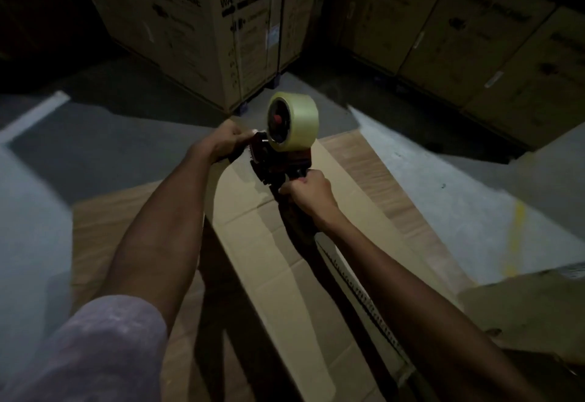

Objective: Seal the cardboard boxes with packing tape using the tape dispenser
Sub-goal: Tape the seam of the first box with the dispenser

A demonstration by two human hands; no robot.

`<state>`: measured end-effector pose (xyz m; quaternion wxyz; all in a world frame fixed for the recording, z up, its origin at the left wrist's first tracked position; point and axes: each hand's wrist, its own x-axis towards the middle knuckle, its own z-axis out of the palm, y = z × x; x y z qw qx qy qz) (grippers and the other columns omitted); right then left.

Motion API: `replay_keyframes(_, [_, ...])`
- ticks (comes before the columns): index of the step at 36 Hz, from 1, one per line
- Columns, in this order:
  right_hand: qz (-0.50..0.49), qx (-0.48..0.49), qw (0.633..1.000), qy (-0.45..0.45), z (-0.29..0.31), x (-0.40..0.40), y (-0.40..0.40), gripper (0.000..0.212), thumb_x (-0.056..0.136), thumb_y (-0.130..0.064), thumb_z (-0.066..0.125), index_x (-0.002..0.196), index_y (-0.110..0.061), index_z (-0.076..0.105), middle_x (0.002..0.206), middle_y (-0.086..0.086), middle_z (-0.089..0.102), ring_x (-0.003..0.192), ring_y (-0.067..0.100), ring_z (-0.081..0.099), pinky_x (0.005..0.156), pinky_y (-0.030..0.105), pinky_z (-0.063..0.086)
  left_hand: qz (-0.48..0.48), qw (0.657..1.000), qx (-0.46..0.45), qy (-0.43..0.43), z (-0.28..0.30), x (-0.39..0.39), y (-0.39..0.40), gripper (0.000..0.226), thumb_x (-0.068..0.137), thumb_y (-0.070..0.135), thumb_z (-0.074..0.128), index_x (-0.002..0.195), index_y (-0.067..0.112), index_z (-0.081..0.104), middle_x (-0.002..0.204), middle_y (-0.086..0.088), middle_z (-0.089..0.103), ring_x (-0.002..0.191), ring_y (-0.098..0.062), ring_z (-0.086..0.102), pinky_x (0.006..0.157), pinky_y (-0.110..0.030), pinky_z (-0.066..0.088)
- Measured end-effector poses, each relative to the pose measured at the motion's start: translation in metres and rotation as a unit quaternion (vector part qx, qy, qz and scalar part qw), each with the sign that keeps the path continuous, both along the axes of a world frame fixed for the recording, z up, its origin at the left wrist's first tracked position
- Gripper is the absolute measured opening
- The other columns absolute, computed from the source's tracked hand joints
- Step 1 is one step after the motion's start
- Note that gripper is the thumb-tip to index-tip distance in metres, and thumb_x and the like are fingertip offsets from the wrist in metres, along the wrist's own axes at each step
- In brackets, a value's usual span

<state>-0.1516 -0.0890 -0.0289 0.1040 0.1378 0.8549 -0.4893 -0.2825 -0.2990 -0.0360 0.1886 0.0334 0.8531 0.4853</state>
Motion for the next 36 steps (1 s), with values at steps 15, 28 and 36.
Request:
replay_keyframes(15, [-0.017,0.029,0.999,-0.009,-0.006,0.032,0.014,0.014,0.072,-0.026,0.074,0.072,-0.012,0.072,0.072,0.002,0.073,0.063,0.017,0.069,0.048,0.023,0.049,0.008,0.927,-0.280,0.248,-0.020,0.005,0.015,0.045,0.104,0.042,0.053,0.093,0.005,0.075,0.085,-0.025,0.067,0.082,-0.039,0.065,0.069,-0.040,0.044])
replay_keyframes(28, [-0.031,0.015,0.999,-0.007,-0.004,0.033,0.013,0.017,0.076,-0.024,0.072,0.077,-0.008,0.070,0.076,0.007,0.072,0.069,0.022,0.069,0.053,0.026,0.049,-0.076,0.845,-0.429,0.312,-0.029,0.032,0.023,0.037,0.108,0.031,0.039,0.136,0.015,0.056,0.153,-0.007,0.047,0.137,-0.028,0.045,0.104,-0.043,0.036])
replay_keyframes(36, [0.006,0.036,0.999,0.006,-0.001,0.037,0.014,0.021,0.079,-0.026,0.071,0.066,-0.012,0.062,0.072,0.009,0.068,0.069,0.028,0.067,0.059,0.033,0.051,-0.077,0.857,-0.440,0.258,-0.033,0.028,0.019,0.045,0.112,0.033,0.032,0.155,0.026,0.038,0.165,-0.001,0.031,0.147,-0.021,0.036,0.123,-0.045,0.019])
